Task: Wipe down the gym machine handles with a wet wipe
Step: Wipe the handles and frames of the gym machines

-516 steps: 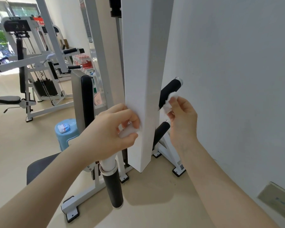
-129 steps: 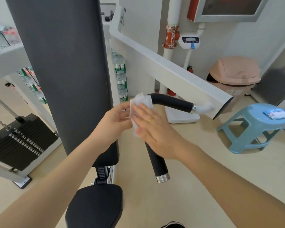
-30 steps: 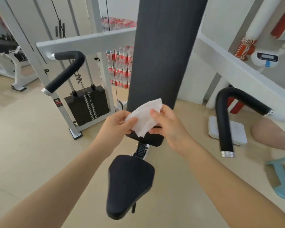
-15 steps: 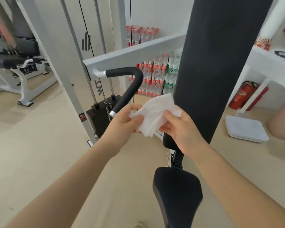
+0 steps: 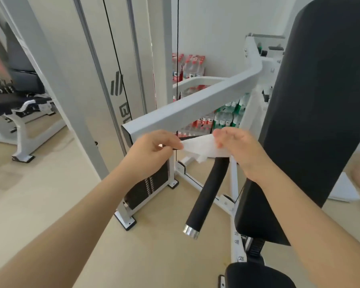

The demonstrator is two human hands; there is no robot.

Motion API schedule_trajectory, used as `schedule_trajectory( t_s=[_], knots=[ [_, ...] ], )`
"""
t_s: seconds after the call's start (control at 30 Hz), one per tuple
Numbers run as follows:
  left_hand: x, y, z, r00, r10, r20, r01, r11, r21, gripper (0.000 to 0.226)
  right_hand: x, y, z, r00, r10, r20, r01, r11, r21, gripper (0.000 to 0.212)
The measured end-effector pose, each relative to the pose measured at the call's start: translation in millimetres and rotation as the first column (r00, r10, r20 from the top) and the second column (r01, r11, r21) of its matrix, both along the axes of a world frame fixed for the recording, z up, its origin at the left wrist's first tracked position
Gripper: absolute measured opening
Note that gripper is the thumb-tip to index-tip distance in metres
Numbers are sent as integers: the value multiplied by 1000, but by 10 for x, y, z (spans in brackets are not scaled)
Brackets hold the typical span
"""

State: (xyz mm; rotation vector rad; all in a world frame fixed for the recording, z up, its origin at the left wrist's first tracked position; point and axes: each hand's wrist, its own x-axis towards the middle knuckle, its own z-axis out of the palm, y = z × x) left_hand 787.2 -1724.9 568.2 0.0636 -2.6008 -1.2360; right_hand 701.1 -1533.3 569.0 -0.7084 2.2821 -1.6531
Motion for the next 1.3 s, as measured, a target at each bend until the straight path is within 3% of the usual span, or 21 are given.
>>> schedule_trajectory(
  t_s=[0.07, 0.1, 0.17, 0.23, 0.3, 0.37, 0.47, 0.53, 0.6, 0.67, 0.77, 0.83, 0.9, 1.03, 1.17, 1.23, 1.3],
  knots=[
    [-185, -214, -68, 997, 64, -44, -68, 992, -106, 31, -108, -272, -19, 951, -195, -242, 232, 963, 135, 12],
    [-274, -328, -104, 996, 70, -53, -78, 984, -159, 29, -146, -393, -23, 920, -233, -315, 290, 945, 149, 13],
    [-438, -553, -164, 1000, 29, -2, -29, 959, -283, 28, -231, -615, -50, 832, -260, -490, 380, 911, 160, 41],
    [-574, -740, -191, 996, -33, 78, 62, 913, -402, 28, -276, -841, -71, 626, -155, -764, 430, 887, 171, 38],
    [-683, -864, -216, 979, -120, 163, 185, 858, -480, 32, -262, -992, -135, 470, 93, -878, 419, 852, 314, 27],
    [-759, -942, -244, 950, -205, 237, 301, 811, -502, 35, -158, -1092, -252, 571, 403, -716, 311, 700, 642, 27],
    [-838, -1040, -238, 910, -298, 288, 409, 760, -505, 34, 25, -1080, -415, 744, 481, -463, 192, 511, 838, 50],
    [-878, -1074, -220, 894, -351, 279, 448, 724, -524, 31, 89, -1140, -335, 811, 391, -435, 178, 543, 821, 61],
    [-914, -1071, -218, 889, -375, 264, 459, 710, -535, 28, -3, -1236, -239, 896, 195, -398, 185, 650, 737, 49],
    [-945, -1060, -256, 897, -374, 235, 440, 720, -537, 28, -139, -1332, -242, 894, 209, -397, 213, 582, 785, 38],
    [-976, -1057, -343, 910, -369, 186, 410, 743, -529, 30, -208, -1215, -283, 854, 341, -394, 295, 308, 905, 37],
    [-1004, -1055, -358, 908, -382, 171, 411, 737, -536, 28, -186, -1019, -240, 853, 288, -436, 379, 232, 896, 43],
    [-1027, -1047, -362, 903, -398, 162, 420, 738, -528, 28, -126, -1022, -235, 828, 249, -503, 446, 251, 859, 44],
    [-1017, -1033, -373, 901, -400, 166, 422, 727, -542, 31, -39, -1440, -460, 828, 335, -449, 319, 378, 869, 39],
    [-1004, -1054, -370, 905, -397, 153, 413, 731, -543, 32, -30, -1157, -301, 855, 284, -435, 372, 248, 894, 67],
    [-1015, -1054, -358, 903, -396, 166, 419, 726, -546, 31, -29, -1099, -261, 846, 193, -497, 443, 264, 857, 64],
    [-1032, -1047, -351, 903, -392, 175, 422, 734, -532, 30, -35, -1276, -318, 821, 254, -511, 435, 302, 848, 54]
  ],
)
